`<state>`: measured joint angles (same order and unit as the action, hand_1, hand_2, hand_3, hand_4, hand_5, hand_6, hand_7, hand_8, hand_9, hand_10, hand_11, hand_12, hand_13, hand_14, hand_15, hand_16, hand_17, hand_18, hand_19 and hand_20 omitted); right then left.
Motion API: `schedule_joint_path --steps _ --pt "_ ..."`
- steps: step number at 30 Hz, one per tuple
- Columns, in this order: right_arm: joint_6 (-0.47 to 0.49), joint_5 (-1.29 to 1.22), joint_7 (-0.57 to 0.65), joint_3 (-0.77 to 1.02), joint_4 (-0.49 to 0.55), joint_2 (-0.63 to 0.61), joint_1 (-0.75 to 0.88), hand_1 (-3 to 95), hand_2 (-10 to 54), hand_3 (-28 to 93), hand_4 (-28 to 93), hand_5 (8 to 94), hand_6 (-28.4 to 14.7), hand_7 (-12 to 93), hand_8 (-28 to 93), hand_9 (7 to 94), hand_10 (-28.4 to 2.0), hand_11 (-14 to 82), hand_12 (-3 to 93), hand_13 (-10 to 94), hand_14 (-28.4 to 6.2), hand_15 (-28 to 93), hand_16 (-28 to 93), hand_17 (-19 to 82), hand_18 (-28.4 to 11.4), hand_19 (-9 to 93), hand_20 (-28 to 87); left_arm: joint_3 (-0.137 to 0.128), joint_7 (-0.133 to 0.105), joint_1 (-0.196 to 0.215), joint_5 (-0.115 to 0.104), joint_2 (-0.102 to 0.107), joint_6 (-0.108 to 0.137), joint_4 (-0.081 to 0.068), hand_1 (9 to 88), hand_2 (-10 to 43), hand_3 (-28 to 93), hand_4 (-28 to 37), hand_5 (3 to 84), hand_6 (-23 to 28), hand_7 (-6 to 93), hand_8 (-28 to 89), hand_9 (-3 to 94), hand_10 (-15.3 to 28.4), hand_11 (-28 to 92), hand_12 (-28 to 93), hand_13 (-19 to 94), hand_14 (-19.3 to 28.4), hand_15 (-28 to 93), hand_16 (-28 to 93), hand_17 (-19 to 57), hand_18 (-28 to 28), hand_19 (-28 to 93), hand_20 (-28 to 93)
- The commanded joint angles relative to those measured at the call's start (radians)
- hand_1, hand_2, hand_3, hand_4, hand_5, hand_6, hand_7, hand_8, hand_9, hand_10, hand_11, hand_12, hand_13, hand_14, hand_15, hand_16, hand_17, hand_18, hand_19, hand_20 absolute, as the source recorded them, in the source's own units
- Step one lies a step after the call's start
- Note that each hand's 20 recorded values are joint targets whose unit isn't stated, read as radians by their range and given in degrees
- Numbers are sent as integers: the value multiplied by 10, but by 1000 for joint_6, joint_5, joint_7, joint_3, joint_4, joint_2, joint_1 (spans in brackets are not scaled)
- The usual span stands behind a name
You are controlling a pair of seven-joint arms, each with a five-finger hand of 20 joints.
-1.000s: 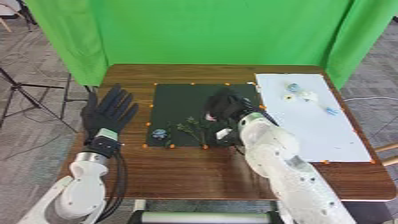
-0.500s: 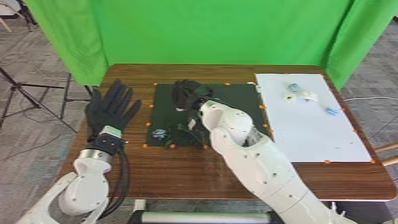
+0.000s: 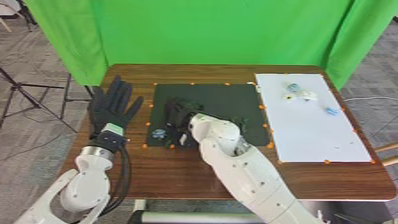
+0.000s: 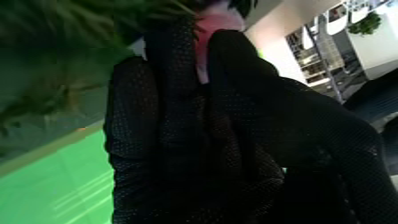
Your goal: Arrange flowers
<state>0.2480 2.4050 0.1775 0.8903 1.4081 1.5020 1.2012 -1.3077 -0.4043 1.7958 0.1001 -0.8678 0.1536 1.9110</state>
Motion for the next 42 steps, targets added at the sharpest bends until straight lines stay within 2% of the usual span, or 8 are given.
schedule_joint_path --steps 1,4,11,16,23,26,34,42 --pt "-82 -4 25 -24 -3 3 -9 610 -95 787 -283 600 -50 206 -112 667 -149 165 277 665 -55 239 340 489 30 932 -107 -1 4 5 -7 -6 -3 -2 199 183 679 -283 347 -7 162 -127 313 -8 238 1 332 -39 203 -125 47 83 318 67" --pt "-107 -10 22 -28 -2 2 -15 602 -95 793 -283 599 -53 206 -112 663 -153 174 270 662 -59 240 339 488 31 932 -111 8 -13 7 -14 4 -3 2 199 182 680 -283 348 -10 166 -129 316 -9 237 3 331 -34 204 -124 42 87 316 65" --pt "-21 -1 0 -11 4 12 -13 601 -95 782 -283 589 -48 223 -125 630 -154 200 201 646 -52 243 317 477 25 932 -104 6 -8 4 -15 -1 -7 -1 198 183 687 -283 355 4 162 -126 311 17 230 16 313 -9 219 -111 21 98 322 72" --pt "0 -3 12 -7 12 10 -7 580 -95 797 -283 572 -42 232 -135 593 -146 183 162 618 -65 271 291 440 -32 932 -55 6 -21 8 -25 5 -4 1 200 182 691 -283 362 14 153 -118 305 36 230 26 297 8 244 -107 16 100 329 75" --pt "-36 -6 49 -19 40 -2 -6 533 -95 816 -283 537 -28 262 -167 551 -127 160 124 597 -81 325 226 433 -120 753 189 -2 -20 15 -28 5 8 6 203 182 697 -283 375 38 145 -104 295 88 208 47 243 72 298 -99 -17 115 346 81" --pt "-45 0 52 -24 50 -9 -5 511 -95 834 -283 533 -26 255 -166 545 -121 154 121 607 -92 346 227 421 -157 785 221 -8 -20 21 -31 6 10 10 204 182 698 -283 375 39 144 -104 295 88 203 53 241 73 303 -102 -17 115 346 81" --pt "-41 -22 60 -26 69 -17 0 511 -95 812 -283 531 -22 239 -158 533 -117 140 121 643 -84 391 290 416 -173 826 246 -7 -29 21 -41 13 18 11 204 180 701 -283 370 39 150 -103 294 86 202 65 246 77 310 -99 -18 117 344 81" --pt "-134 -76 98 -10 215 -114 48 514 -95 774 -283 504 -17 242 -161 516 -110 142 115 652 -84 464 292 419 -177 846 249 -71 15 72 -28 -7 0 19 211 180 699 -283 379 60 139 -96 288 119 200 76 211 122 332 -91 -42 129 351 90"
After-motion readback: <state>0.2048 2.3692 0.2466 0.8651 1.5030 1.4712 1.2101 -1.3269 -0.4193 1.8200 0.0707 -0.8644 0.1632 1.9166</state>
